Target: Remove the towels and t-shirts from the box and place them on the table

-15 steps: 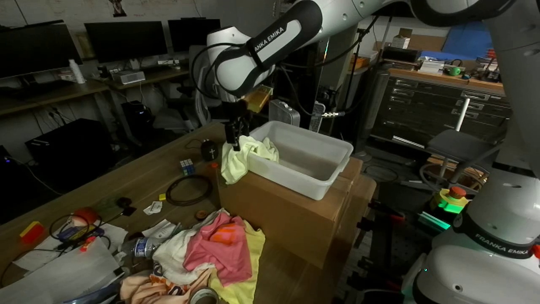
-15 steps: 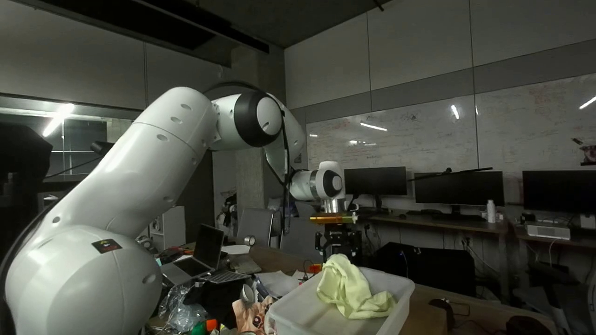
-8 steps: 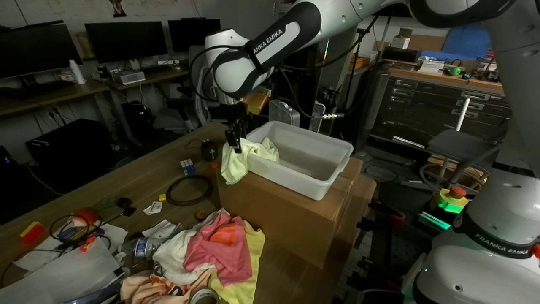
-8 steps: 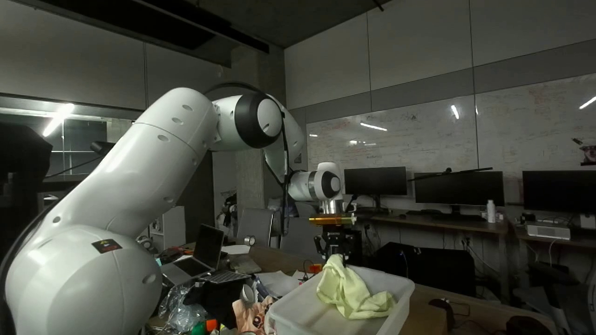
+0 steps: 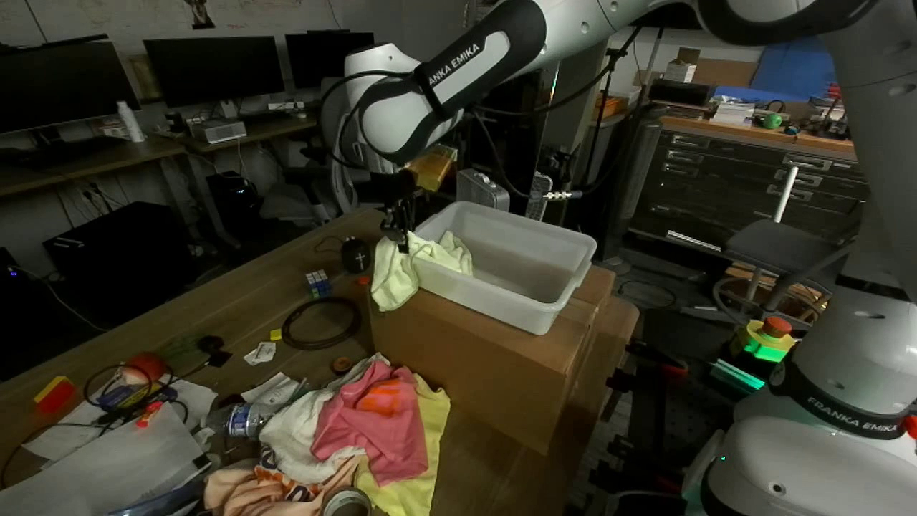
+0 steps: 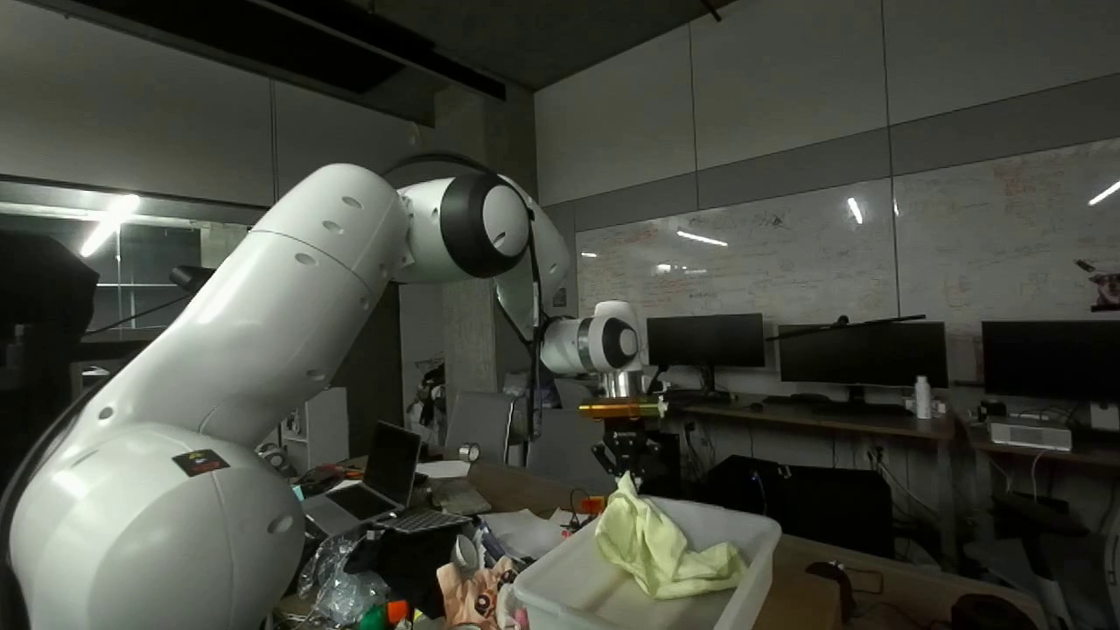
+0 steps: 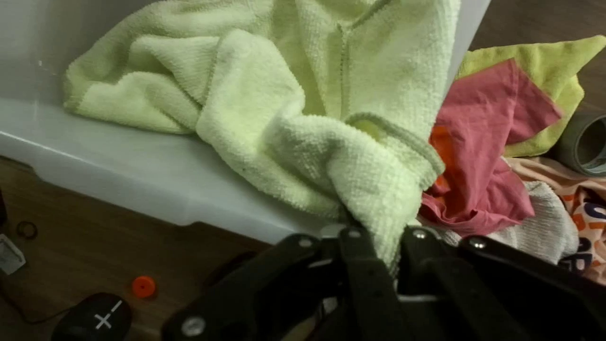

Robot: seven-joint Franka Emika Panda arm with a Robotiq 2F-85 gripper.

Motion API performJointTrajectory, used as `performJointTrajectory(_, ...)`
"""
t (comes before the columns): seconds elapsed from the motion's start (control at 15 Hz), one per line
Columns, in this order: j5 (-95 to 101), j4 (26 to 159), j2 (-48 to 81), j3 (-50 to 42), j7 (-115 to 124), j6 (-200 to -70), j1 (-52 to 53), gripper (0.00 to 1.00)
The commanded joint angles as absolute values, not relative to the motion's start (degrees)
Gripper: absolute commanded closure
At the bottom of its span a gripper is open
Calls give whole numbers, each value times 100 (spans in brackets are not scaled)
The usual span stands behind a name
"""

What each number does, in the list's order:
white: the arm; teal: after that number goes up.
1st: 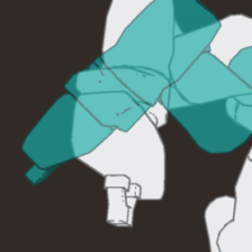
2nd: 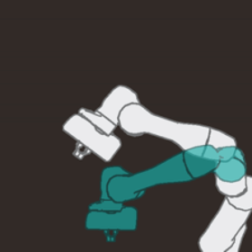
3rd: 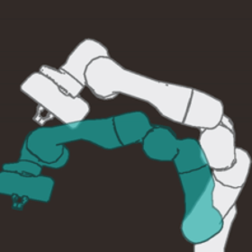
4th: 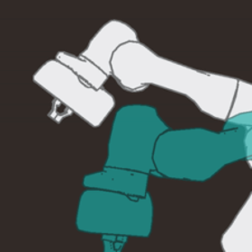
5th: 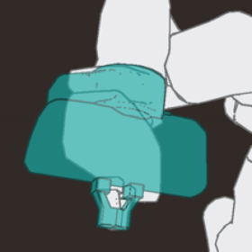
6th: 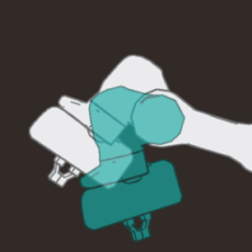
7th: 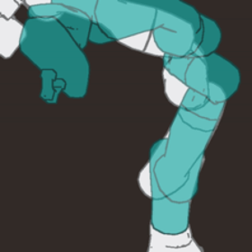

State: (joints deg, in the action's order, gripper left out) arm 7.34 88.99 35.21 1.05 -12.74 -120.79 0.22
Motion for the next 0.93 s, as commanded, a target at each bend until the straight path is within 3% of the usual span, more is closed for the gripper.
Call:
performJointTrajectory(0.0,784,8774,3545,112,-1287,-12081,29,97)
performJointTrajectory(0.87,735,9166,2693,1,-535,-12705,63,97)
